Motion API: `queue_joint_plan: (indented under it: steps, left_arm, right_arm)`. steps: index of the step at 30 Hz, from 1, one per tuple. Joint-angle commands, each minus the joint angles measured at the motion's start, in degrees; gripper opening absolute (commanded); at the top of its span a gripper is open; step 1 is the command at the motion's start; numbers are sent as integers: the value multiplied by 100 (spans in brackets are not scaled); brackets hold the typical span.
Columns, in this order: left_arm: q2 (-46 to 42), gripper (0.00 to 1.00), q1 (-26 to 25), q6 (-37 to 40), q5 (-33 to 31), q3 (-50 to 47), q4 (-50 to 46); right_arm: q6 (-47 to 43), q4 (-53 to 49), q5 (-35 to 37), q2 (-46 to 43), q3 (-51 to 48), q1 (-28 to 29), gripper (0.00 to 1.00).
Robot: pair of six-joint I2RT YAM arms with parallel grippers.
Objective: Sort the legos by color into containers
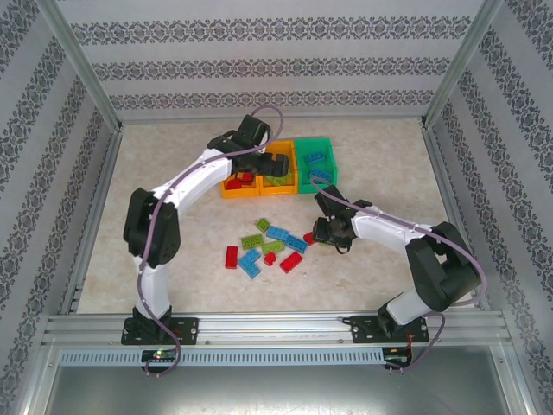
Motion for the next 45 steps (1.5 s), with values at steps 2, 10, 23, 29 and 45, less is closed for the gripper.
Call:
queue_joint_plan:
  steps: [2, 10, 23, 29, 45]
  left_arm:
    - [-756, 100, -42, -24, -480, -788, 743]
    - [-1774, 100, -35, 131, -1445, -1985, 814]
    - [-2713, 100, -34, -489, -1858, -3321, -363]
    - [-3296, 100, -70, -1003, -1200, -4280, -450]
    - [-3502, 93, -748, -2414, -427, -5247, -679]
  right_arm:
    - [-113, -153, 232, 211, 86, -5, 44]
    - [-197, -309, 280, -211, 462, -9, 32]
    - [-321, 343, -970, 877, 2815, -278, 33]
    - [-219, 339, -1312, 2105, 4180, -354, 34]
    - [-50, 94, -1437, 3542, 5602, -503, 56]
